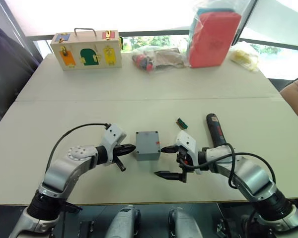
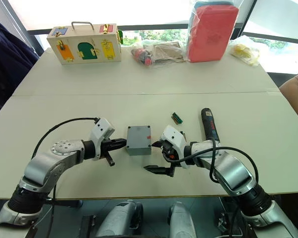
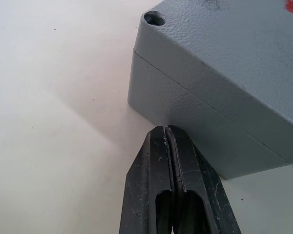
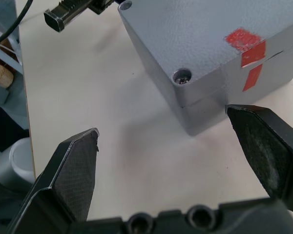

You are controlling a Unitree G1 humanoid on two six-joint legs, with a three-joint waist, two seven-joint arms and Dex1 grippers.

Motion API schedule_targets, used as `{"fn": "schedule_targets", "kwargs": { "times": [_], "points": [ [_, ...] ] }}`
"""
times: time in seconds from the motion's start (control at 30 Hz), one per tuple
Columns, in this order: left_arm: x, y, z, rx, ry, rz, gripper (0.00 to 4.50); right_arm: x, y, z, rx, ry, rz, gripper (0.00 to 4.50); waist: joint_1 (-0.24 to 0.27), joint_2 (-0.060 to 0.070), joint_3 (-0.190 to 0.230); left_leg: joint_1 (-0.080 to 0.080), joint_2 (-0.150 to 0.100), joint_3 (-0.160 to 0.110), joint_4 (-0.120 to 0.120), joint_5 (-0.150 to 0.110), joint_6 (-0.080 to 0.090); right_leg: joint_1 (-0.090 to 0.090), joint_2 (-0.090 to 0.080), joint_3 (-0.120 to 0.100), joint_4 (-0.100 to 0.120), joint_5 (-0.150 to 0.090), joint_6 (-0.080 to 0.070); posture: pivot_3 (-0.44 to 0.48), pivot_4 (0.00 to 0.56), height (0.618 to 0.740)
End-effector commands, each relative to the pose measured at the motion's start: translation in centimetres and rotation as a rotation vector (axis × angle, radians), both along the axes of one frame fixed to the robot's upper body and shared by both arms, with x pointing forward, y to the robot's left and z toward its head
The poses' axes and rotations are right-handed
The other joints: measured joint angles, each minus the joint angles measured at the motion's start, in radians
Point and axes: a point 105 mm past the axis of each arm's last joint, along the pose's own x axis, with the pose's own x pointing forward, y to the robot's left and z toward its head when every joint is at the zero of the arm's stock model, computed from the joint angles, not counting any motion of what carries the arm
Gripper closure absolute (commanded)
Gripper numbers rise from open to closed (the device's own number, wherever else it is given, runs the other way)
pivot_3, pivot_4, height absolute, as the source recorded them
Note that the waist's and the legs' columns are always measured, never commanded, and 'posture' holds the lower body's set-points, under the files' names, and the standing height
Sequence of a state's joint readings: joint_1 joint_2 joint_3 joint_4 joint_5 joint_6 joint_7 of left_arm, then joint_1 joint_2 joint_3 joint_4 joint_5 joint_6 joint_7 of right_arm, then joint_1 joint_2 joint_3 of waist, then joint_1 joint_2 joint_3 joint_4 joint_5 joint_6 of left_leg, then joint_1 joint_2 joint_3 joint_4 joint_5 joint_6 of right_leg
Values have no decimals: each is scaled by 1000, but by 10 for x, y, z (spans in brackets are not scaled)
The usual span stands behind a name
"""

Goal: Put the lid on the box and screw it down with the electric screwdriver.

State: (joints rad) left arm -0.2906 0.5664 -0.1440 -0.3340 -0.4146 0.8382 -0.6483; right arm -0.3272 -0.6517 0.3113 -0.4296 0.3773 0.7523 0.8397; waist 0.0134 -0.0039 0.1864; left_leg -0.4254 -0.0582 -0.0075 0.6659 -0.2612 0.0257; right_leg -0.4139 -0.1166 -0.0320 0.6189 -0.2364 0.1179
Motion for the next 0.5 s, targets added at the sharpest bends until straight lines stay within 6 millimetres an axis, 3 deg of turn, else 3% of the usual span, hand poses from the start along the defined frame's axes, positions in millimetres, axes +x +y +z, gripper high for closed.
{"fn": "schedule_targets", "kwargs": {
  "times": [0.03, 0.2, 0.33, 0.43, 0.5],
  "points": [
    [-1, -7, 12, -17, -47, -43, 4500, -4, 4, 14, 27, -51, 24, 34, 0, 0, 0, 0, 0, 0, 0, 0, 0, 0, 0, 0, 0, 0, 0, 0, 150, 740],
    [-9, 14, 25, 5, -52, -53, 4500, 5, -27, 49, 71, -101, -94, 34, 0, 0, 0, 0, 0, 0, 0, 0, 0, 0, 0, 0, 0, 0, 0, 0, 150, 740],
    [-9, 26, 57, -53, -78, -57, 4500, 21, -54, 80, 220, -106, -230, 34, 1, 0, 0, 0, 0, 0, 0, 0, 0, 0, 0, 0, 0, 0, 0, 0, 150, 740],
    [-8, 25, 79, -102, -83, -83, 4500, 46, -66, 82, 263, -119, -335, 34, 0, 0, 0, 1, 0, -1, 0, -1, 1, 1, 0, 0, 0, 0, 0, 0, 150, 740],
    [-12, 17, 89, -111, -84, -147, 4500, 72, -72, 72, 213, -155, -414, 34, -2, 0, 0, 1, 0, -1, 0, 0, 0, 1, 0, 0, 1, 0, 0, 0, 150, 740]
  ]
}}
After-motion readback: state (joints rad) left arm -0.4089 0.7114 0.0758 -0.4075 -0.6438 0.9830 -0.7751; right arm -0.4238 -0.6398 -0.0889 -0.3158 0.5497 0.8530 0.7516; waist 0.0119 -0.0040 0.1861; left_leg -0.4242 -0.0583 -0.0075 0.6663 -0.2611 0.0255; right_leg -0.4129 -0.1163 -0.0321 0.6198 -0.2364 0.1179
